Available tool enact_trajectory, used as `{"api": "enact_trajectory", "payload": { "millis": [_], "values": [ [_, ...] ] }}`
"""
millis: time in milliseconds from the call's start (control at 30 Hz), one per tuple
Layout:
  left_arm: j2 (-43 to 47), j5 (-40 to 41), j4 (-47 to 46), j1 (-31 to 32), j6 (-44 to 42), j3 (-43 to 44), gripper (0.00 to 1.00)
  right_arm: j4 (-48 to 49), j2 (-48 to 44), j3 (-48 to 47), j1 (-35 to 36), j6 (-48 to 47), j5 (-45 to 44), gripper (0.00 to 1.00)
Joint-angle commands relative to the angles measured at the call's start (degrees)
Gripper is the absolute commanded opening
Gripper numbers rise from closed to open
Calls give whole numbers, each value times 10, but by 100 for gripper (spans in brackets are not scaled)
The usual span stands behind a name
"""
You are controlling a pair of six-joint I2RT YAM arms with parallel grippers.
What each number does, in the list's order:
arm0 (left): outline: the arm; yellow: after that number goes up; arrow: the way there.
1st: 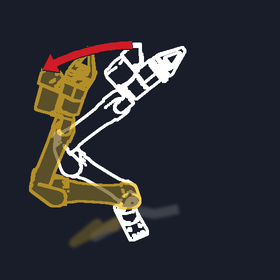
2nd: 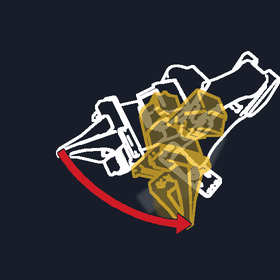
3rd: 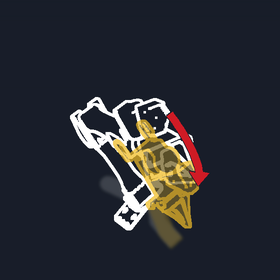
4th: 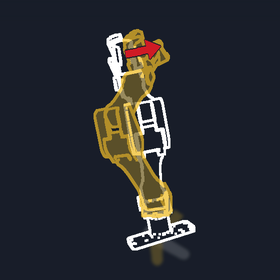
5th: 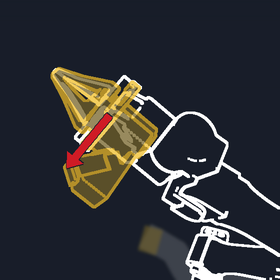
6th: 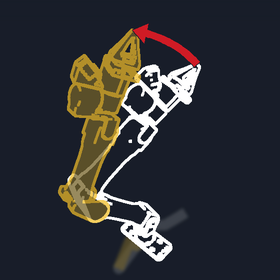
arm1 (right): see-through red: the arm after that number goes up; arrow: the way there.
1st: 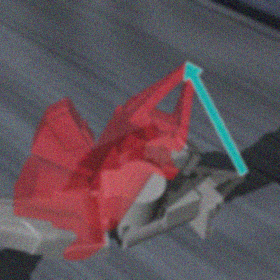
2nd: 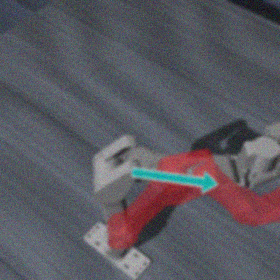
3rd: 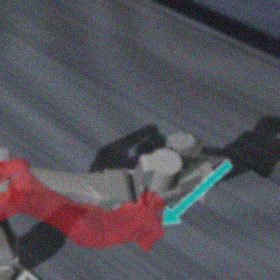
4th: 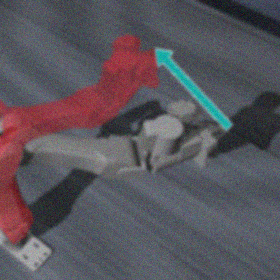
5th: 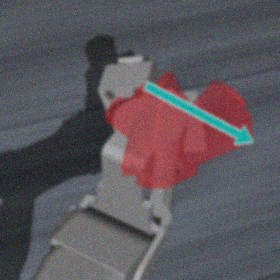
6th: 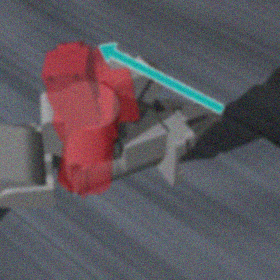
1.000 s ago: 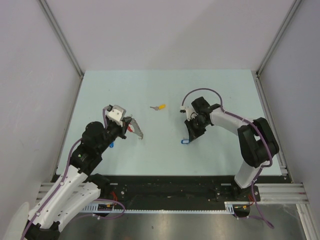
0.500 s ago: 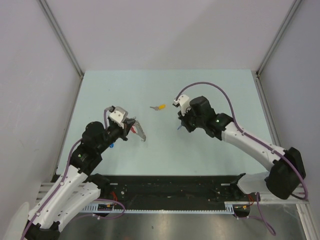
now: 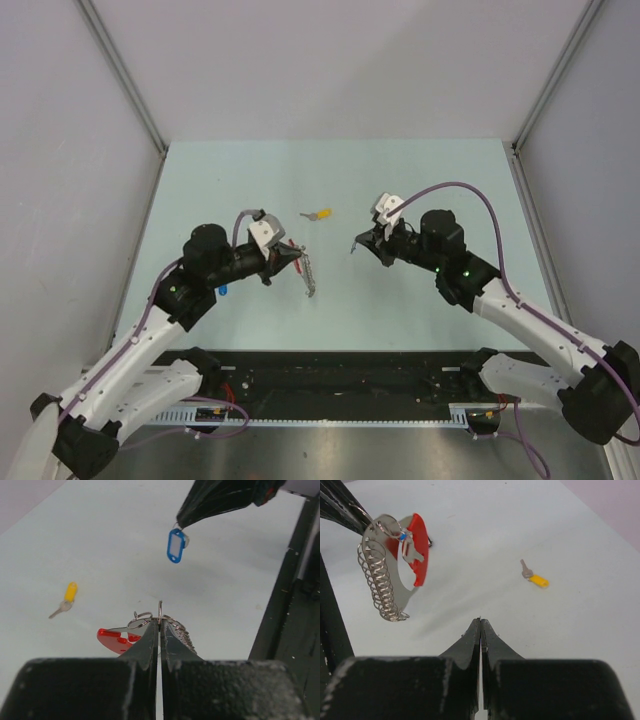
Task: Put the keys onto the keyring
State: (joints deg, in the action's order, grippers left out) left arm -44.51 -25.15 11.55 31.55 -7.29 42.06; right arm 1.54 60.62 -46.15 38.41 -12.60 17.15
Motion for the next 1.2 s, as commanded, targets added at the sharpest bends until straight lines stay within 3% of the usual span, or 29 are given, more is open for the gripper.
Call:
{"api": "enact_trajectory", "payload": {
  "millis": [0, 200, 467, 1167],
  "values": [
    [-34, -116, -7, 18, -72, 57, 0, 22, -42, -1, -11, -23, 95, 0],
    [-85, -174, 29, 24, -159, 108, 0, 26, -73, -1, -22, -15, 172, 0],
    [-111, -216, 80, 29, -261, 137, 0, 23, -86, -3, -13, -32, 198, 0],
    [-39, -210, 37, 59, -250, 54, 0, -59, -56, -54, 147, -155, 25, 0]
  ]
}}
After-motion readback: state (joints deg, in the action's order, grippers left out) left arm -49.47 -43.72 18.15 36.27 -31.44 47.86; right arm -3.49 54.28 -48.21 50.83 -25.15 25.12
